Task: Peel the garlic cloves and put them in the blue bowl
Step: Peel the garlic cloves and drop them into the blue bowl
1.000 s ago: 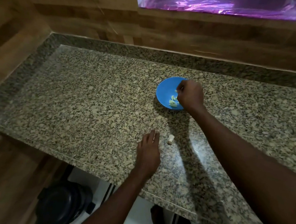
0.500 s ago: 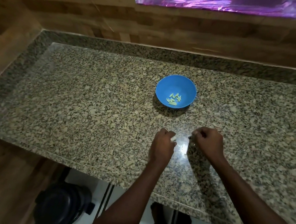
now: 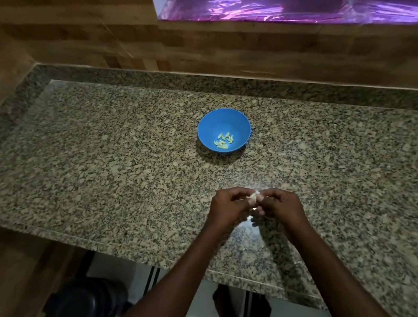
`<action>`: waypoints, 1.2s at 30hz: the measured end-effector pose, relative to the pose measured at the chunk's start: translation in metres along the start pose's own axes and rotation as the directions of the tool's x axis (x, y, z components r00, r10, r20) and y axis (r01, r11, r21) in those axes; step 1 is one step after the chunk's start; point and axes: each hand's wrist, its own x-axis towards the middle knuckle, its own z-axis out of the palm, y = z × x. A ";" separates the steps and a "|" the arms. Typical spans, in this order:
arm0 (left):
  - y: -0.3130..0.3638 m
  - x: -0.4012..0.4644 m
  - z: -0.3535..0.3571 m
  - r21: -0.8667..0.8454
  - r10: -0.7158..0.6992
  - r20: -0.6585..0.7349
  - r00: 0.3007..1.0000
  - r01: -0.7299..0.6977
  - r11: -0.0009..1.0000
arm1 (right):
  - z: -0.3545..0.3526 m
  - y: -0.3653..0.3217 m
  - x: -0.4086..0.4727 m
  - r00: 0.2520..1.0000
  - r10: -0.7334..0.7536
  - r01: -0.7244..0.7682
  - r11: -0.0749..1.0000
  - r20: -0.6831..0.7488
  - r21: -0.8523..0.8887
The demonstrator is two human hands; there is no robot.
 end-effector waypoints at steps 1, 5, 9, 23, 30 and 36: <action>0.000 0.001 -0.001 0.003 0.009 0.003 1.000 -0.009 1.000 | -0.001 -0.001 -0.003 1.000 0.000 0.000 1.000 0.008 0.022; 0.001 -0.002 -0.001 0.016 0.017 0.002 1.000 -0.017 1.000 | -0.003 -0.004 -0.012 1.000 0.008 -0.008 0.999 0.014 0.040; 0.002 -0.008 0.001 0.000 0.045 0.010 0.999 -0.045 0.999 | -0.001 -0.004 -0.014 0.999 0.018 -0.016 0.999 -0.040 0.047; 0.011 -0.017 0.003 0.066 0.087 0.007 0.996 -0.087 0.994 | 0.001 -0.013 -0.019 0.999 0.001 -0.002 1.000 -0.052 -0.003; 0.010 -0.010 0.002 0.074 0.050 -0.031 0.998 -0.047 0.996 | 0.016 -0.011 -0.003 0.978 0.169 -0.161 0.984 -0.122 0.073; 0.006 -0.002 -0.003 0.062 0.017 -0.031 0.999 -0.015 0.998 | 0.021 -0.010 0.004 0.973 0.199 -0.196 0.980 -0.118 0.042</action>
